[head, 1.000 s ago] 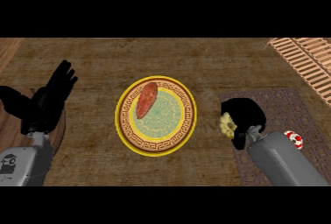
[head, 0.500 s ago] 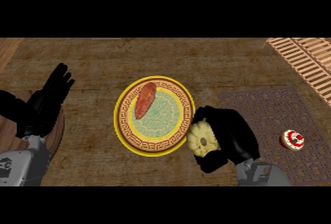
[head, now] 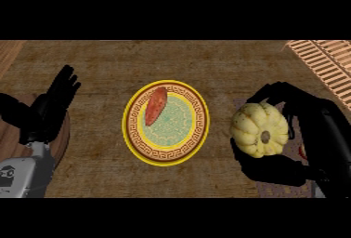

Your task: Pick the squash from the placemat and place it in the tiered shelf

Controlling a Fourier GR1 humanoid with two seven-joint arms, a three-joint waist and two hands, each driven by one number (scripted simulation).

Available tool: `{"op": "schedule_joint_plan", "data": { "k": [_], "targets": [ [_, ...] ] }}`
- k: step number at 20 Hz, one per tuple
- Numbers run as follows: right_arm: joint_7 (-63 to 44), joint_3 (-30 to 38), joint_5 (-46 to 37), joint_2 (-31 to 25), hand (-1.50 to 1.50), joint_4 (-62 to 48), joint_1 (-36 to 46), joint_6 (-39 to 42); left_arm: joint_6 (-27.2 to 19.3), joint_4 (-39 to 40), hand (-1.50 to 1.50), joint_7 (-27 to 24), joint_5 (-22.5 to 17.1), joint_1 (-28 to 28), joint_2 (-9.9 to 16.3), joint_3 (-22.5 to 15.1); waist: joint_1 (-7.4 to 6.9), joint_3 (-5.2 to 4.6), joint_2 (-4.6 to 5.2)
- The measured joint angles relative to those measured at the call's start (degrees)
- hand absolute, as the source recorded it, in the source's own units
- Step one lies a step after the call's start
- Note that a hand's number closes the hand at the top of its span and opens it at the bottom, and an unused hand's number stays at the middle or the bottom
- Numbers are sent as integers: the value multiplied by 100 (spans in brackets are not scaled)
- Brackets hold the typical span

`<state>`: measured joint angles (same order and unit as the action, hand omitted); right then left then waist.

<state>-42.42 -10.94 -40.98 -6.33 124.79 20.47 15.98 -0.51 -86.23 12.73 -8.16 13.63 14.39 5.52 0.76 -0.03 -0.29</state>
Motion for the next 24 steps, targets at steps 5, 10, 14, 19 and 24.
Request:
{"op": "schedule_joint_plan", "data": {
  "k": [5, 10, 14, 19, 24],
  "targets": [
    [-671, 1064, 494, -374, 150, 371, 767, 576, -37, 54, 0, 42, 50, 110, -77, -41, -25, -1, 11],
    [-781, 2136, 1000, -1063, 150, 50, 1343, 938, -39, 3, 0, 64, 76, 103, -103, -41, -47, 0, 15],
    [-644, 2905, 1338, -1685, 150, -508, 1636, 1125, -51, -73, 0, 10, 128, 8, -172, -87, -62, 1, 19],
    [-264, 3551, 1512, -2244, 150, -1282, 1667, 1138, 7, 36, 0, -112, 162, -1, -172, -47, -67, 3, 28],
    [439, 4184, 1664, -2597, 150, -2126, 1528, 852, 1, -33, 0, -30, 179, 19, -198, -44, -81, 5, 32]
  ]
}}
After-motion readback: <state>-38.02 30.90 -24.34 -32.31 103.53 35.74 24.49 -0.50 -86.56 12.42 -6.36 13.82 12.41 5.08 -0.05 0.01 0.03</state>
